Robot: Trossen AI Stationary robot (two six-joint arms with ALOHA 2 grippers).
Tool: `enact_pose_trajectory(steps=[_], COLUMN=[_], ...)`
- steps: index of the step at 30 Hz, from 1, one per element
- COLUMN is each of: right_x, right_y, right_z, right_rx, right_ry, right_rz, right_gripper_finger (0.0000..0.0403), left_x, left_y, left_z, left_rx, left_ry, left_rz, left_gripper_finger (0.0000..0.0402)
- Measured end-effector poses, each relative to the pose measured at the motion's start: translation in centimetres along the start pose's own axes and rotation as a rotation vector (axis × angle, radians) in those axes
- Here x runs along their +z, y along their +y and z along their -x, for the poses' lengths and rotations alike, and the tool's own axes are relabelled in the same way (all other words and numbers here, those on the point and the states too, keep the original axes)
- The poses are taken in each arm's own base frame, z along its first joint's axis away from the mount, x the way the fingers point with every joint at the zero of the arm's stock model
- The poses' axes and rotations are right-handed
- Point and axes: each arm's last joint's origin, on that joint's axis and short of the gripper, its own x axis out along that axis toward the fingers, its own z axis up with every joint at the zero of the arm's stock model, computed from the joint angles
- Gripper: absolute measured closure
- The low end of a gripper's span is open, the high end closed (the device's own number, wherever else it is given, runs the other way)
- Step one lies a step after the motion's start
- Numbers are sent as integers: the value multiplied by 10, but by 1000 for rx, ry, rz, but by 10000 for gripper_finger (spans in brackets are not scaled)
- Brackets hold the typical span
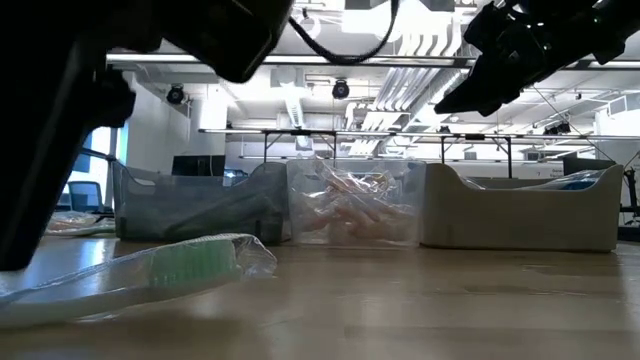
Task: Pick & Place Toothbrushes
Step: Put the green toothbrush into the black bin
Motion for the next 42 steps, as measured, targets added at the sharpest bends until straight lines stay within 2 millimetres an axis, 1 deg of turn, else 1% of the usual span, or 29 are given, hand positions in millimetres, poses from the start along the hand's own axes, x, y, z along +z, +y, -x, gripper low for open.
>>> enact_pose_trajectory(steps=[6,17,20,26,30,33,42], right_x=[0,0,0,0,0,0,0], right_y=[0,0,0,0,0,0,0], right_z=[0,0,0,0,0,0,0], right_rx=[0,1,1,1,1,1,2], right_ry=[0,1,0,0,0,0,0], right_rz=[0,-2,-2,-2,-2,-2,-2], right_gripper_finger=[399,399,399,399,399,399,399], left_x=[-3,-3,-3,-3,-3,-3,-3], left_y=[-1,0,1,1,0,1,1], left_z=[-11,-14,-14,-14,-15,-15,-12], left_rx=[21,33,35,35,34,36,39], left_ry=[4,14,16,16,16,18,19], left_rz=[7,23,24,24,24,23,21], left_gripper_finger=[261,265,285,347,377,388,396])
